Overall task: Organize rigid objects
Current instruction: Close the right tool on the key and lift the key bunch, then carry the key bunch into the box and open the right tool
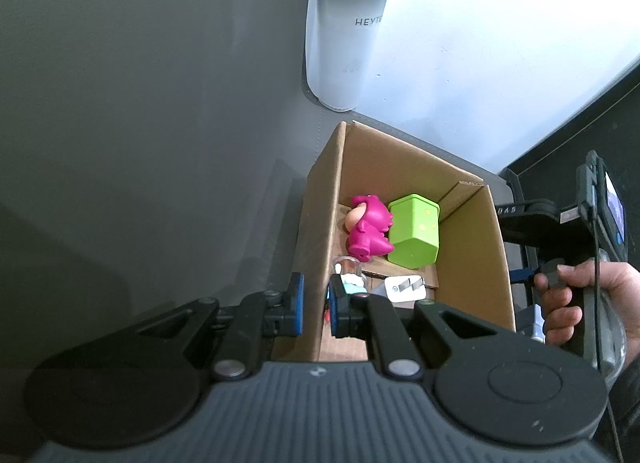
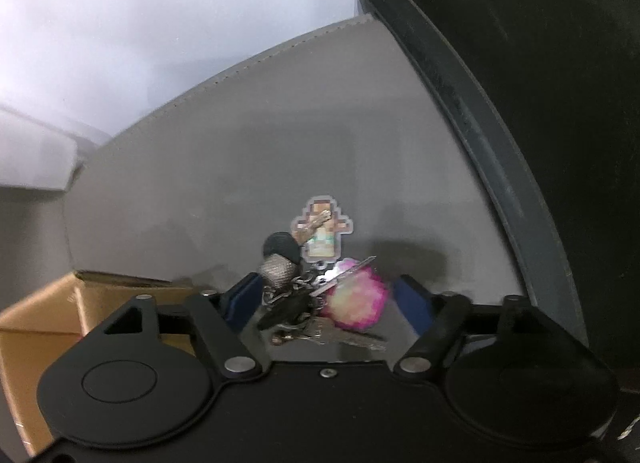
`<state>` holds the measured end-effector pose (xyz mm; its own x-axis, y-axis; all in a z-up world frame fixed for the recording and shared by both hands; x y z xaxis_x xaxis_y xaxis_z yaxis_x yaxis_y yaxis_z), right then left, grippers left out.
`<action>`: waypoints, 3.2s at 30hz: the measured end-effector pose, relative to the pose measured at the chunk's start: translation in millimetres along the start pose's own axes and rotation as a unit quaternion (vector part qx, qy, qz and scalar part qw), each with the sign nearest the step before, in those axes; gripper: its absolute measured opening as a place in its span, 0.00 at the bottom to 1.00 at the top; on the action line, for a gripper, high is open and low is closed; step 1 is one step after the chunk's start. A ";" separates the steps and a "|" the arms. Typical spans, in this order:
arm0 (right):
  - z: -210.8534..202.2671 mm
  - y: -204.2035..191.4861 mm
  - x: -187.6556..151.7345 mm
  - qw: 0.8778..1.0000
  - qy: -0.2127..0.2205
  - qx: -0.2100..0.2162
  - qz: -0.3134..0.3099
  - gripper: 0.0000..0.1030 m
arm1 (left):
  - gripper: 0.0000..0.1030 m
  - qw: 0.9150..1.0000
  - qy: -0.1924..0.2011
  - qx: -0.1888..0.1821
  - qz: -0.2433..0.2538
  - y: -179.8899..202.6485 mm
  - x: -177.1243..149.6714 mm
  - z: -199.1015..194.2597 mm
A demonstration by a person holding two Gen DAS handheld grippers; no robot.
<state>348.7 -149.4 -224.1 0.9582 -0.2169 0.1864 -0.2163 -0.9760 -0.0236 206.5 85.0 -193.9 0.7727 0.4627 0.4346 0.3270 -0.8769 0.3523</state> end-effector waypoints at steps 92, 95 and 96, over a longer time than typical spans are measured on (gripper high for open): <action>-245.6 -83.0 -94.6 0.962 0.125 0.226 -0.085 0.06 | 0.09 1.000 0.022 -0.010 -0.017 2.5 -6.7 -6.3; -233.0 -90.8 -105.9 0.963 0.106 0.229 -0.090 0.06 | 0.09 1.000 0.022 -0.011 -0.018 2.2 -6.5 -6.4; -229.0 -92.6 -109.5 0.964 0.100 0.228 -0.091 0.06 | 0.09 1.000 0.022 -0.011 -0.018 2.1 -6.7 -6.0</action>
<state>221.0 -31.2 -17.3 0.9071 -0.0787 0.4135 0.0999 -0.9141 -0.3930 198.7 80.8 -191.1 0.7363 0.4997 0.4563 0.3417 -0.8565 0.3868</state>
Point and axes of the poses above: each gripper's, at about its wrist camera, not at the fingertips, and z roughly the way its jaws point, y to its right, x to its top, the point moved 9 cm from there along z, roughly the way its jaws point, and after that the axes turned 3 degrees about -y, right-handed, at the moved point
